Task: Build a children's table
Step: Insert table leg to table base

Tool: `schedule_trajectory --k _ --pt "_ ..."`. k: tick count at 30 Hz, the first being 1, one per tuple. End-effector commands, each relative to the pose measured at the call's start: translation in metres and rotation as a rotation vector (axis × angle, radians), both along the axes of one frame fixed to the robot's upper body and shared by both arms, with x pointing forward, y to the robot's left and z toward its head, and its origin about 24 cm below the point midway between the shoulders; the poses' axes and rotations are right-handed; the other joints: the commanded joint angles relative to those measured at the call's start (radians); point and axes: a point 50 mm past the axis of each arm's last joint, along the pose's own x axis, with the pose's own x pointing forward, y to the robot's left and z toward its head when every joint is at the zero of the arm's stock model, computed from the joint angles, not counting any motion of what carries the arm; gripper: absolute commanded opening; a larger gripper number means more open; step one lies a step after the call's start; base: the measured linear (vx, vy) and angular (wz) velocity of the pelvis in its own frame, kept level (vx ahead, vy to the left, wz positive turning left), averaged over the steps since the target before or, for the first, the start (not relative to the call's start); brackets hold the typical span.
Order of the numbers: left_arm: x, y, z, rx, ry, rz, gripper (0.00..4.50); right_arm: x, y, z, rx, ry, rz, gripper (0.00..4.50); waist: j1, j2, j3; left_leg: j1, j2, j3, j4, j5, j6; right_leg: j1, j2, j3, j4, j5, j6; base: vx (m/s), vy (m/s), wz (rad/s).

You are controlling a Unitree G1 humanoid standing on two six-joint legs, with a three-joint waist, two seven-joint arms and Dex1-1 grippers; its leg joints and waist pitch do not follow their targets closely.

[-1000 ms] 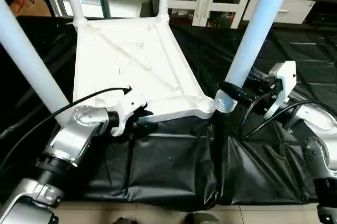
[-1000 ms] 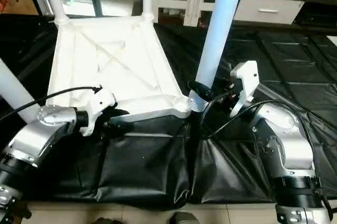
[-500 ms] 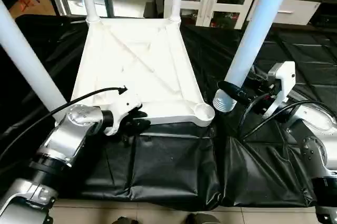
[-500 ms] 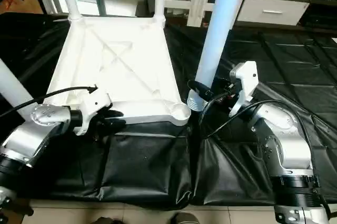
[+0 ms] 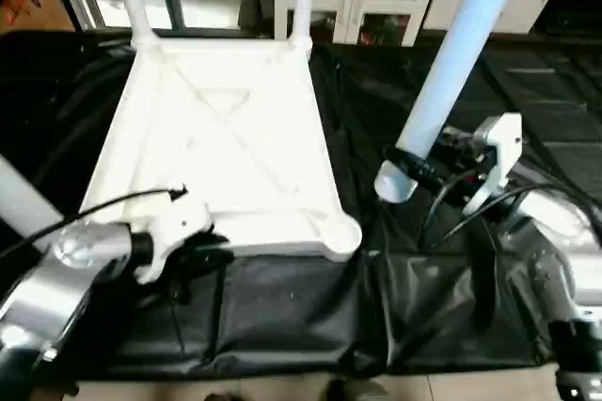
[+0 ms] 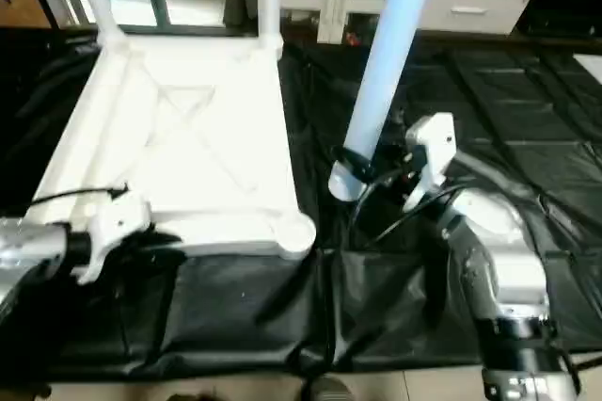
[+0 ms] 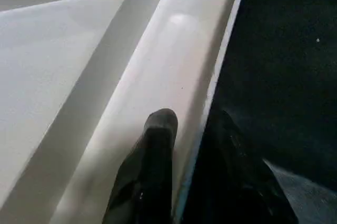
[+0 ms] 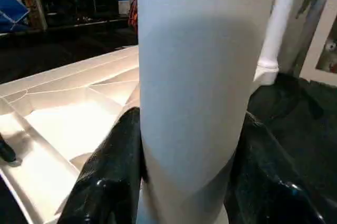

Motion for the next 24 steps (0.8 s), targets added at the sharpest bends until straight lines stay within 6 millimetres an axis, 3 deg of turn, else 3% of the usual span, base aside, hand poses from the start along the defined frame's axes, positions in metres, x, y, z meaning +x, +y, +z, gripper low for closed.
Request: schedule_trajectory --k 1,7,8,11,13,18,19,22,23,24 --pt "-0.007 0.009 -0.014 0.047 0.065 0.097 0.67 -0.003 0.008 -0.001 0.018 -0.008 0.022 1.86 0.005 0.0 -0.059 0.024 0.084 -0.039 -0.096 -0.174 0.058 0.038 -0.05 0.031 -0.055 -0.2 -0.262 0.0 0.0 0.0" --pt "-0.003 -0.003 -0.013 0.072 0.057 0.141 0.47 0.0 0.02 -0.006 0.029 0.003 0.029 1.86 0.0 0.001 -0.06 0.025 0.081 -0.037 -0.095 -0.192 0.04 0.035 -0.049 0.033 -0.059 -0.227 -0.25 0.0 0.0 0.0" --pt "-0.002 -0.003 -0.013 0.084 0.05 0.149 0.43 0.0 0.021 -0.006 0.03 0.005 0.032 1.86 0.001 0.008 -0.06 0.024 0.081 -0.039 -0.095 -0.194 0.037 0.036 -0.049 0.032 -0.059 -0.231 -0.248 0.0 0.0 0.0" --pt "0.0 -0.006 -0.013 0.08 0.036 0.155 0.26 0.0 0.026 -0.008 0.023 0.0 0.049 1.86 0.0 0.003 -0.06 0.024 0.08 -0.039 -0.096 -0.206 0.032 0.034 -0.046 0.032 -0.062 -0.238 -0.239 0.0 0.0 0.0" --pt "0.0 -0.011 -0.011 0.06 0.019 0.122 0.17 -0.001 0.028 -0.007 0.02 -0.01 0.057 1.86 0.0 0.01 -0.064 0.024 0.079 -0.039 -0.095 -0.203 0.028 0.036 -0.046 0.031 -0.059 -0.219 -0.241 0.0 0.0 0.0" --pt "0.0 -0.014 -0.007 0.022 -0.043 0.063 0.09 0.0 0.025 -0.003 0.018 -0.022 0.051 1.86 0.0 0.006 -0.067 0.023 0.078 -0.038 -0.092 -0.176 0.051 0.037 -0.044 0.03 -0.058 -0.18 -0.249 0.0 0.0 0.0" --pt "0.001 -0.013 -0.004 -0.003 -0.058 0.066 0.55 0.001 0.023 -0.002 0.016 -0.025 0.047 1.86 0.0 0.006 -0.068 0.023 0.078 -0.037 -0.091 -0.163 0.057 0.039 -0.044 0.03 -0.056 -0.165 -0.253 0.0 0.0 0.0" --pt "0.003 -0.013 0.001 -0.044 -0.073 0.072 0.72 0.001 0.022 -0.002 0.015 -0.027 0.046 1.86 0.003 0.006 -0.068 0.025 0.078 -0.034 -0.088 -0.148 0.066 0.038 -0.044 0.03 -0.054 -0.15 -0.264 0.0 0.0 0.0" --pt "0.005 -0.015 0.01 -0.09 -0.102 0.069 0.84 0.002 0.022 -0.001 0.015 -0.029 0.045 1.86 0.005 0.001 -0.068 0.027 0.079 -0.032 -0.087 -0.15 0.068 0.036 -0.044 0.03 -0.055 -0.154 -0.265 0.0 0.0 0.0" --pt "0.006 -0.016 0.012 -0.106 -0.113 0.069 0.97 0.003 0.021 -0.001 0.015 -0.029 0.045 1.86 0.01 0.004 -0.068 0.027 0.079 -0.033 -0.087 -0.146 0.066 0.036 -0.044 0.03 -0.053 -0.156 -0.269 0.0 0.0 0.0"
